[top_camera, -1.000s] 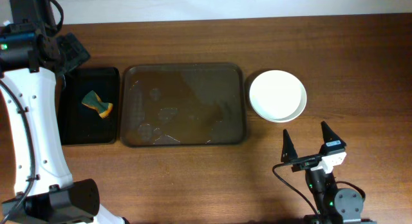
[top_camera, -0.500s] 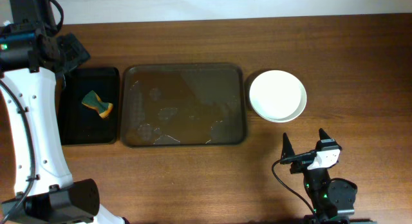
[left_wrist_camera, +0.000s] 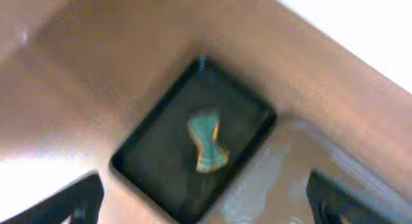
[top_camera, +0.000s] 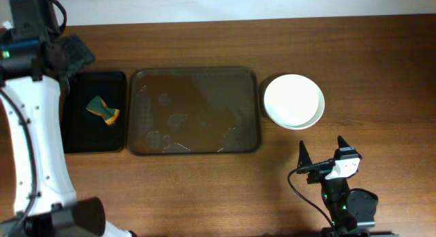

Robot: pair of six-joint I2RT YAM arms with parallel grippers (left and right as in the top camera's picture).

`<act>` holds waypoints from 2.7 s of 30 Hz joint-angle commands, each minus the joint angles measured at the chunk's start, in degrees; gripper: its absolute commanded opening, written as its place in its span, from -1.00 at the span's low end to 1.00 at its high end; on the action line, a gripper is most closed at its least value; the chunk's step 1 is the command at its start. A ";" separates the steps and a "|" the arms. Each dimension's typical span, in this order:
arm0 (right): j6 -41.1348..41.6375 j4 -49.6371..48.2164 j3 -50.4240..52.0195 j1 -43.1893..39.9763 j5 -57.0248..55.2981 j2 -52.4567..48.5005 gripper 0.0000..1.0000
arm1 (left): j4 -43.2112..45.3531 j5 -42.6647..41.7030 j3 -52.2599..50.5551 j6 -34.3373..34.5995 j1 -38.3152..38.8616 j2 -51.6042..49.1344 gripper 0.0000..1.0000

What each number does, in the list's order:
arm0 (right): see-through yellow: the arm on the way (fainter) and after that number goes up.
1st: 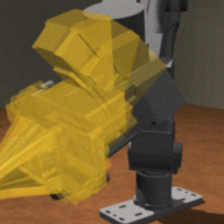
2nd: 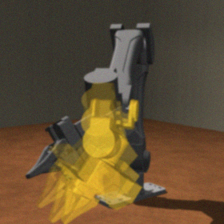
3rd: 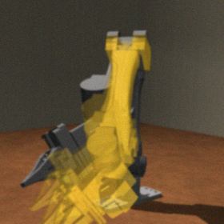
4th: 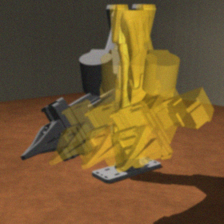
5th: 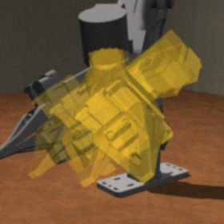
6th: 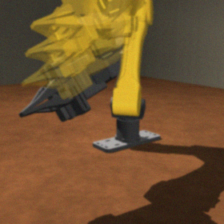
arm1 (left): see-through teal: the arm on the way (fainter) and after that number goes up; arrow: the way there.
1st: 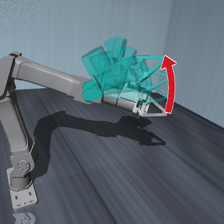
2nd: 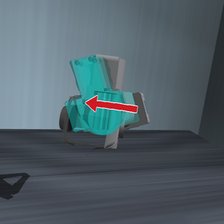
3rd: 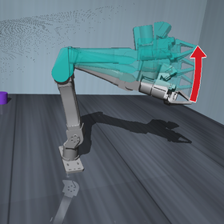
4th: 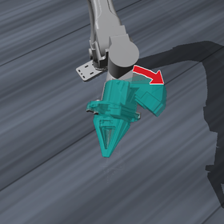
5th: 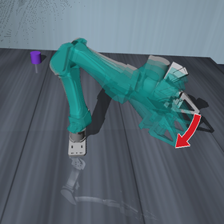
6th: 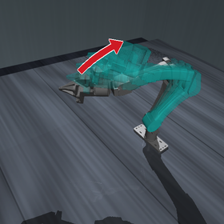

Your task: Clean dirty plates on tray and stack at the side

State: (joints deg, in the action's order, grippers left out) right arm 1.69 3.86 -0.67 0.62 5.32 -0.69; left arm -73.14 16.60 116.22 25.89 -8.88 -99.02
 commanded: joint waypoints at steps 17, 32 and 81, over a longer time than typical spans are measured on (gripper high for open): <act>0.24 0.26 0.35 -0.26 -0.92 0.33 0.97 | 66.42 -2.75 -97.15 -29.62 9.68 84.96 0.98; 0.24 0.26 0.35 -0.26 -0.90 0.33 0.97 | 68.78 -20.31 -115.75 -56.74 6.12 98.77 0.98; 0.24 0.26 0.35 -0.26 -0.92 0.33 0.97 | 68.78 -19.65 -115.73 -56.78 5.44 98.73 0.98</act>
State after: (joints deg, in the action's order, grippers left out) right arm 1.72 3.88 -0.67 0.51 4.91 -0.69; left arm -4.49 -2.20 1.02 -30.04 -3.09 -0.84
